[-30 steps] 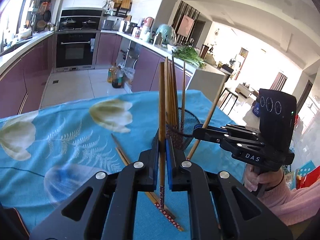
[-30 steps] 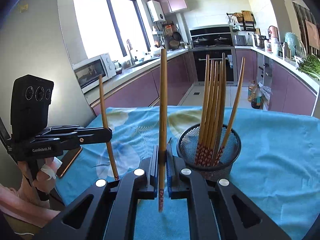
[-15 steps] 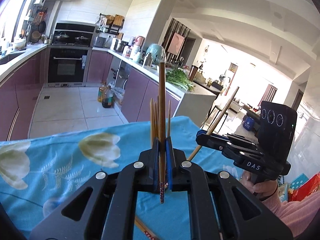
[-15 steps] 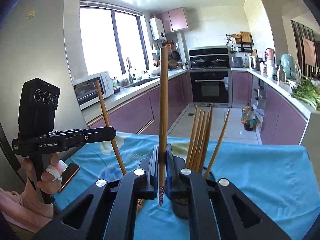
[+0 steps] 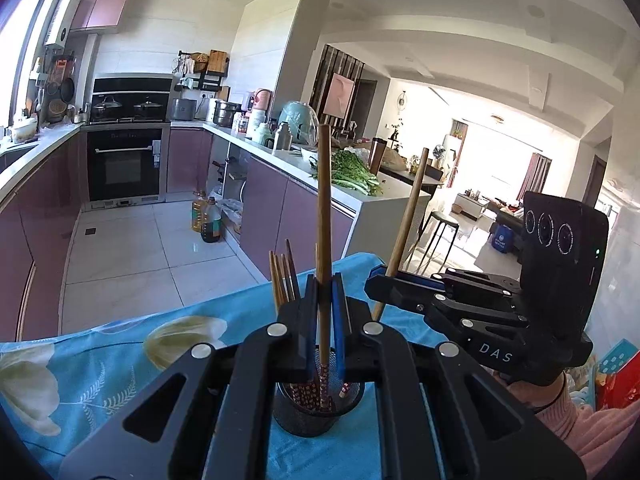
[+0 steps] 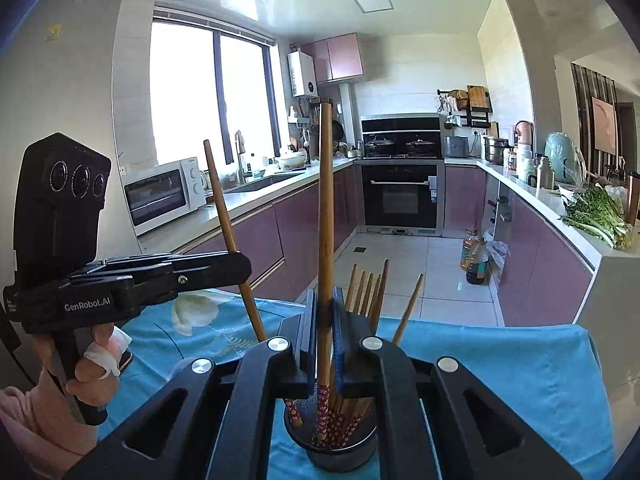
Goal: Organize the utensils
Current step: 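Raise both chopsticks upright and drop them into the mesh cup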
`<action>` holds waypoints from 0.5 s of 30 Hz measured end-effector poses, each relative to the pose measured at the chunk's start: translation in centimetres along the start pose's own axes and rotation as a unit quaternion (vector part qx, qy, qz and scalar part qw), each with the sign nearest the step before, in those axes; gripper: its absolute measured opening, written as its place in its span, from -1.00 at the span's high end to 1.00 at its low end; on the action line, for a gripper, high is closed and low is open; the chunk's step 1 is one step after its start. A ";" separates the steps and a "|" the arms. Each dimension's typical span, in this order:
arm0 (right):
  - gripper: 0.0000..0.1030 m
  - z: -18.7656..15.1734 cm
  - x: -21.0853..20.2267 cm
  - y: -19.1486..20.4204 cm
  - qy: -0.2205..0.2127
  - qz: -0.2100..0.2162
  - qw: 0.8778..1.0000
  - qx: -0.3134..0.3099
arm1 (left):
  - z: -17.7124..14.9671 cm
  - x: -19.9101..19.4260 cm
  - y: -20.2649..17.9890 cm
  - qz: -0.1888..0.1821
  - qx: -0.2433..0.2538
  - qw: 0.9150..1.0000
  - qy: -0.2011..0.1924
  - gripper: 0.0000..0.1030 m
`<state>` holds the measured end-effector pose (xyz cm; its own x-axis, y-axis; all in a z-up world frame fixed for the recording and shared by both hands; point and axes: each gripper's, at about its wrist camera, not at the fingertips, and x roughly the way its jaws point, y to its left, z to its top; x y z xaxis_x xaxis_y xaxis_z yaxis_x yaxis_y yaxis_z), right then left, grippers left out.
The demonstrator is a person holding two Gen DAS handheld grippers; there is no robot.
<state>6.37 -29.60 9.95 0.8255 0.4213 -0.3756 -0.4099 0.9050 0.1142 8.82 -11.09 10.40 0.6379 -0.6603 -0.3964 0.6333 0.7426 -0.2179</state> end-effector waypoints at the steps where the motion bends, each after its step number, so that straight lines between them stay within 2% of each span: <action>1: 0.88 -0.1 0.3 -0.1 0.003 0.000 1.000 0.001 | -0.1 0.4 -0.1 0.005 0.003 1.000 0.005 0.86; 15: 0.88 -3.3 5.1 -0.8 0.090 0.001 0.996 0.028 | -2.9 5.6 -0.2 0.023 0.035 0.994 0.102 0.85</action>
<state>9.59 -28.42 4.89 0.7406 0.4093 -0.5329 -0.3847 0.9085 0.1631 10.94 -14.64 5.62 0.5691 -0.5842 -0.5787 0.6391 0.7571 -0.1358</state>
